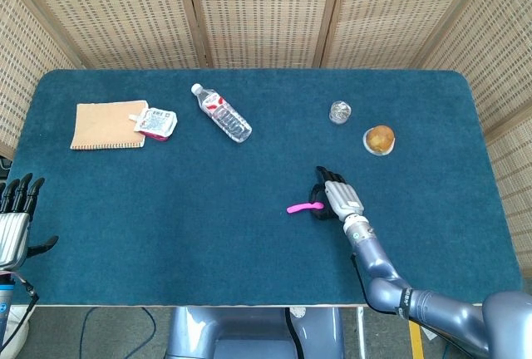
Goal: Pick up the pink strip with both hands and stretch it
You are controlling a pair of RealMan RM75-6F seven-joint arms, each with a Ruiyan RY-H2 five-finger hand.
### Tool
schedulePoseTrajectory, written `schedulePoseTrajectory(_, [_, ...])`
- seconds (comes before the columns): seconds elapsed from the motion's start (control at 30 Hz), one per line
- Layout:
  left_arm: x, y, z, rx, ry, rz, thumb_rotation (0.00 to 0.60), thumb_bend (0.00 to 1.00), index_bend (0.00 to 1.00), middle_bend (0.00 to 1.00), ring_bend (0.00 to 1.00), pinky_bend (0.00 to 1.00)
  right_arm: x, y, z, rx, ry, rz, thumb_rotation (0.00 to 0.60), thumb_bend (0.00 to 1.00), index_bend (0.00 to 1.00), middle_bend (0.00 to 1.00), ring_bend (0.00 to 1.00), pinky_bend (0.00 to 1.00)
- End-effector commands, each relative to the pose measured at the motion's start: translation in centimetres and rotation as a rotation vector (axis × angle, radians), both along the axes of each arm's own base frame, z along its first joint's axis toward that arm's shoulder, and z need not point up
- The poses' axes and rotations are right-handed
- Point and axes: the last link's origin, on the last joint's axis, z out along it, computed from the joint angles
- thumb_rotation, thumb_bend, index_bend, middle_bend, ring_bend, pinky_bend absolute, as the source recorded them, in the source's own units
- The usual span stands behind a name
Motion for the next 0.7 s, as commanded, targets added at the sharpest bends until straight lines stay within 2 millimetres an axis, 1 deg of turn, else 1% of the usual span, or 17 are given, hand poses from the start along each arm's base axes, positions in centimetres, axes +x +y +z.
schedulePoseTrajectory(0.03, [0.0,0.0,0.0,-0.001,-0.003,0.0,0.6,0.0,0.0,0.0,0.0,0.0,0.4,0.0,0.5,-0.002,-0.014,0.001,0.6,0.65,0.66,0.05,0.0,0.0])
schedulePoseTrajectory(0.2, [0.0,0.3,0.0,-0.014,-0.008,0.001,0.6,0.0,0.0,0.0,0.0,0.0,1.6,-0.1,1.2,-0.003,-0.048,0.003,0.6,0.66,0.66,0.06,0.0,0.0])
schedulePoseTrajectory(0.33, [-0.1,0.8,0.3,-0.017,-0.014,0.001,0.6,0.0,0.0,0.0,0.0,0.0,3.0,-0.4,1.7,0.011,-0.104,-0.025,0.6,0.66,0.66,0.06,0.0,0.0])
schedulePoseTrajectory(0.53, [0.1,1.7,0.8,-0.023,-0.024,-0.02,0.6,0.0,0.0,0.0,0.0,0.0,5.9,-1.1,2.2,0.031,-0.211,-0.077,0.6,0.66,0.67,0.06,0.0,0.0])
schedulePoseTrajectory(0.63, [0.6,2.5,1.1,-0.028,-0.029,-0.054,0.6,0.0,0.0,0.0,0.0,0.0,7.7,-1.5,2.0,0.051,-0.267,-0.11,0.6,0.66,0.67,0.06,0.0,0.0])
schedulePoseTrajectory(0.7, [0.9,2.8,1.2,-0.031,-0.026,-0.073,0.6,0.0,0.0,0.0,0.0,0.0,8.4,-1.7,1.9,0.063,-0.287,-0.126,0.6,0.66,0.67,0.06,0.0,0.0])
